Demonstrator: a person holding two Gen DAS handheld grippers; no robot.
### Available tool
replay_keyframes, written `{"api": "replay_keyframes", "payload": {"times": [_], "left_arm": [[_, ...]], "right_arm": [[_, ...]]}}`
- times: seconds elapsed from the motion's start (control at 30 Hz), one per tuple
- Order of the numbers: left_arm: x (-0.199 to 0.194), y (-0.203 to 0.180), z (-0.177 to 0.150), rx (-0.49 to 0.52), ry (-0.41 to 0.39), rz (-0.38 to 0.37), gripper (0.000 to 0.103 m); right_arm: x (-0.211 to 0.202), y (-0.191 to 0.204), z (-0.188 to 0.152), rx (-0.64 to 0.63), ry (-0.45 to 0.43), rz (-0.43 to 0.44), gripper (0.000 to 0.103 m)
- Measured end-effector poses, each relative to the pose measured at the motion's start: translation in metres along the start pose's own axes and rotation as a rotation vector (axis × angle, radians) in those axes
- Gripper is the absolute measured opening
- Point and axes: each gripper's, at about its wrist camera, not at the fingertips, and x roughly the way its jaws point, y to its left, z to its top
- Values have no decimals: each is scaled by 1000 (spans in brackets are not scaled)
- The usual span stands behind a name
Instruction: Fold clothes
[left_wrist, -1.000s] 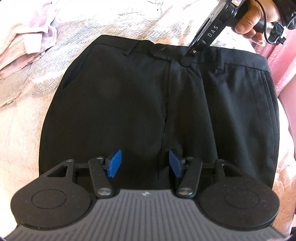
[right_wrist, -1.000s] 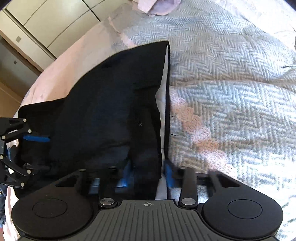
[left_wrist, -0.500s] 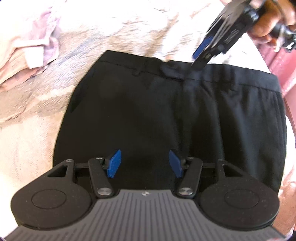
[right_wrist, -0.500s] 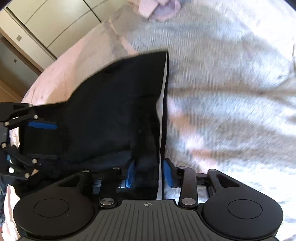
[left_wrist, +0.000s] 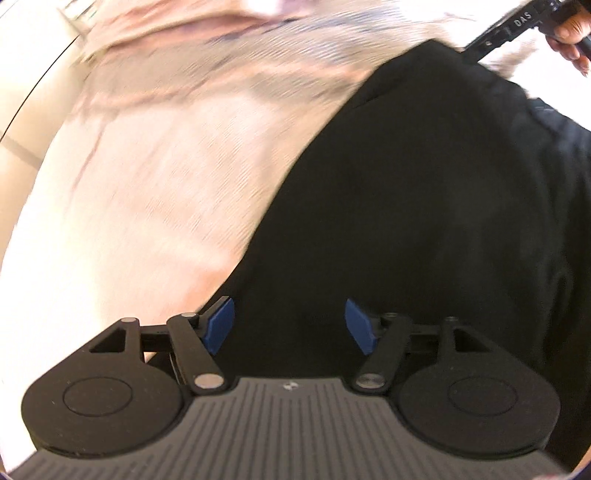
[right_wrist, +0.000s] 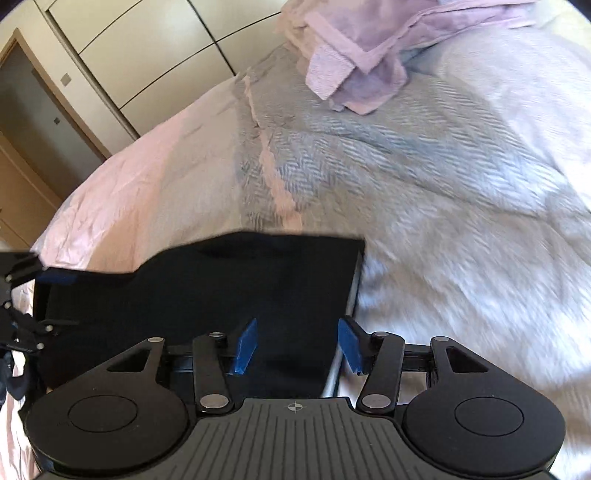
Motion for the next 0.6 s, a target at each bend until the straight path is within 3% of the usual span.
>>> {"api": "replay_keyframes", "payload": {"times": [0.2,0.33,0.47,0.5,0.53,0.57,0.6], "left_arm": [[15,50,-44,-122,59,61,63],[19,75,-68,-165,64,73,63],[8,100,-96,-227,85,118,63],[3,105,-104,-252,88,125,63],[-3,110,-112,-280,90,128,63],[-12,114,-120,-310,82,120,63],[-22,118,-127,-341,66,101,63]], "right_arm": [[42,-11,21,-9,27,-82,57],[45,-22,16,67,5,-135,65],[50,-30,9,112,19,-120,66],[52,-31,10,120,26,-116,60],[53,-30,15,111,28,-132,47],[55,-28,20,96,30,-154,28],[56,-27,26,81,32,-176,26]]}}
